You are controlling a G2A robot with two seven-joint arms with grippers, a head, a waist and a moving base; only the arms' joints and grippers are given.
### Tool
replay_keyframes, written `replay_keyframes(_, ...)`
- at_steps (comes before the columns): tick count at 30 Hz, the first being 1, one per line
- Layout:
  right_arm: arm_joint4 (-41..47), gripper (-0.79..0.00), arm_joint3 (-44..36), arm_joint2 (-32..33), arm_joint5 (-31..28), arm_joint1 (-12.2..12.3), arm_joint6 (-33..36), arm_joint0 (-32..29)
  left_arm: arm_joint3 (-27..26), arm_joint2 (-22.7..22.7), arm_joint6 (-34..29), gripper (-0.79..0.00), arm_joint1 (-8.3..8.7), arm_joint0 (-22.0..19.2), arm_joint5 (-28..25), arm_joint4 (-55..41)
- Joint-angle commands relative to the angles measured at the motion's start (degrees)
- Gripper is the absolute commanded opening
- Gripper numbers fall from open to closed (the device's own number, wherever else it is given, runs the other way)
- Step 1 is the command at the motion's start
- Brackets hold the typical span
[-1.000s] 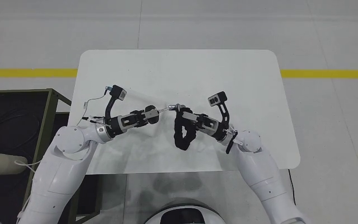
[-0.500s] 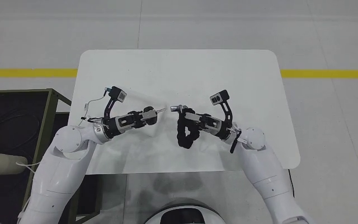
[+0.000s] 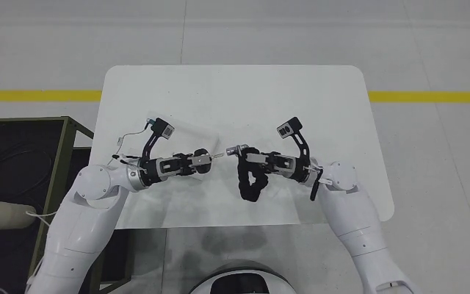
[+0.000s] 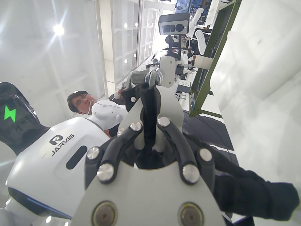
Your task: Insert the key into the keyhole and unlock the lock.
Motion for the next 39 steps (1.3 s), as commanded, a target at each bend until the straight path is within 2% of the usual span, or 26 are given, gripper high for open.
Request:
replay_keyframes(1, 0.07, -0.785, 0.02, -0.13, -0.02, 0.04, -0.05, 0.05, 0.18, 0.00, -0.06, -0.785, -0.07, -0.07, 0.05, 0.02)
replay_keyframes(39, -0.08, -0.785, -2.06, -2.85, -0.29, 1.00, -0.62, -0.59, -1.55, -0.84, -1.11, -0.785, -0.86, 1.06, 1.54, 2.63)
